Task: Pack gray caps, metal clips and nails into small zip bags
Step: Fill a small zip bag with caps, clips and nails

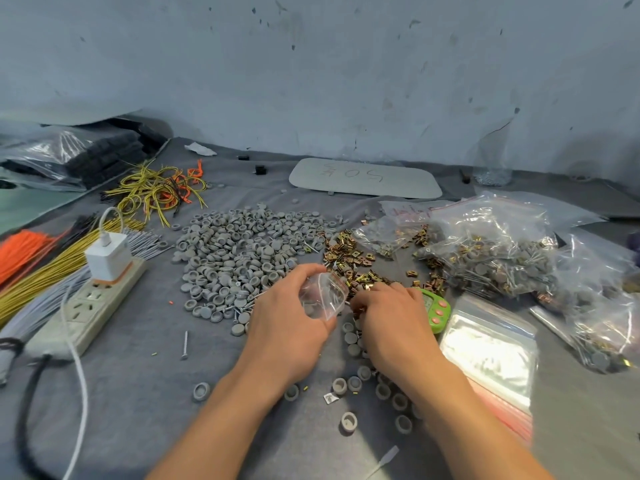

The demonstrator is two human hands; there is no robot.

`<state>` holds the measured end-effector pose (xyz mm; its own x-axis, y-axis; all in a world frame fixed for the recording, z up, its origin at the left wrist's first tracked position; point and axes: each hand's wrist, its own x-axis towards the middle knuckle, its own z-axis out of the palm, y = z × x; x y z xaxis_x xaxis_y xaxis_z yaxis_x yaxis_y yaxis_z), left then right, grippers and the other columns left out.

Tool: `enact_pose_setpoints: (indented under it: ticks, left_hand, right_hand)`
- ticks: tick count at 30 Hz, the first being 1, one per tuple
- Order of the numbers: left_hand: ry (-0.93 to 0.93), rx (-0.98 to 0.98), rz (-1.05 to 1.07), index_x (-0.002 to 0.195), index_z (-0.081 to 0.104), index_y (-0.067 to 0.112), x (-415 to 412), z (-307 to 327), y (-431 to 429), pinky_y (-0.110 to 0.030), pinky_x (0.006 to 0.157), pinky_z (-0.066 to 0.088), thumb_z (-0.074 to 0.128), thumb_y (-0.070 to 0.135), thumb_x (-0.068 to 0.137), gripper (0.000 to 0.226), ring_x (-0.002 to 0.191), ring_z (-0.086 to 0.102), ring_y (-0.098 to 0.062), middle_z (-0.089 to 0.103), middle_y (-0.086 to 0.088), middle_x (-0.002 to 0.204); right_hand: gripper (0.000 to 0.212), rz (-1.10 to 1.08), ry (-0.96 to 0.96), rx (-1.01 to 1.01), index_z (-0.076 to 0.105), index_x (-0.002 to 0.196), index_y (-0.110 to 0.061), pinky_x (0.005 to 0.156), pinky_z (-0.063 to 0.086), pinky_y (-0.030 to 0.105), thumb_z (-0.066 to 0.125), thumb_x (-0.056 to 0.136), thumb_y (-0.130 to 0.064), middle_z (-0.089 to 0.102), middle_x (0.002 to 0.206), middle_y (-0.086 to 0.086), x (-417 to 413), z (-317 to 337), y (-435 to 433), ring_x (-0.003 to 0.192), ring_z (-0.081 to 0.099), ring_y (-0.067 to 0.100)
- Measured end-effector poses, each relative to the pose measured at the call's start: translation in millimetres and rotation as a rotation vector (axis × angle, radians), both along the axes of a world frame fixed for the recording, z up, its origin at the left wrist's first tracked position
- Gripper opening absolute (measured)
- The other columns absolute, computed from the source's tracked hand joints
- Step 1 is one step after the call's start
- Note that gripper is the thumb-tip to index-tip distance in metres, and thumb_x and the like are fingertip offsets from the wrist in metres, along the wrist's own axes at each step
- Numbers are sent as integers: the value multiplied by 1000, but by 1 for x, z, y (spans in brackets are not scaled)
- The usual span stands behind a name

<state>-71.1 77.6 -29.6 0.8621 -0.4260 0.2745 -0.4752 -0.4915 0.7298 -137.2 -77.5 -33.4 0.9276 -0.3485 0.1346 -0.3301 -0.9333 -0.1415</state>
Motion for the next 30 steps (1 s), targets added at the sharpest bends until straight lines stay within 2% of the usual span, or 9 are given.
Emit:
enact_pose_setpoints:
  ticks: [3,6,9,12,15,19,21,25,30]
  left_hand:
    - [6,-9,0,123,61,46,1,0,2,-4,71,38,84,24,76,57,93,62,0,68,21,102]
    - [28,-11,5,124,61,47,2,0,5,-15,76,44,84,23,77,57,95,63,0,68,22,101]
    - [25,-6,2,123,60,47,3,0,7,-12,73,41,84,24,77,57,94,62,2,67,25,99]
    - [11,-1,7,125,58,48,3,0,7,-8,72,39,84,26,77,59,93,60,3,64,27,99]
    - [-24,4,20,134,48,52,-1,1,7,-17,84,43,87,29,76,74,97,57,3,60,25,107]
    - [-236,77,-31,148,32,49,-12,0,1,-11,108,21,88,35,73,95,124,36,9,41,32,135]
    - [-324,121,-73,148,37,45,-17,-1,-4,-4,109,11,83,37,77,85,130,35,7,44,27,140]
    - [-368,195,-64,149,42,39,-22,-5,-11,-14,115,10,82,37,82,77,134,35,-1,49,18,144]
    - [-279,103,-90,149,35,45,-17,-4,-12,-16,111,21,80,41,80,83,133,38,2,46,24,142]
  right_hand:
    - [32,-37,-56,40,68,111,-35,82,17,37,60,86,-16,64,110,-8,1,-1,-2,112,53,21]
    - [21,-91,-160,150,69,99,-33,88,26,37,58,92,-16,67,103,-6,0,-4,-1,105,57,22]
    - [19,-102,-175,239,69,95,-32,90,41,38,58,95,-17,69,100,-5,-5,-4,0,99,60,23]
    - [20,-126,-265,437,70,92,-33,73,46,30,58,100,-18,70,87,-14,-13,2,-1,81,61,16]
    - [26,-239,-433,800,76,86,-27,52,39,23,58,102,-17,68,64,-15,-25,12,-3,51,52,10]
    - [19,-339,-626,1722,67,92,-5,55,52,23,52,104,0,73,79,13,-35,24,1,58,62,15]
    - [16,-406,-643,1921,63,101,2,49,55,23,47,104,4,71,79,18,-36,23,5,57,66,19]
    - [23,-472,-684,1698,64,101,3,64,64,29,44,101,14,67,93,20,-31,18,8,68,67,22]
    - [28,-360,-582,1351,74,96,-8,66,60,24,53,97,11,74,100,18,-36,12,3,76,70,20]
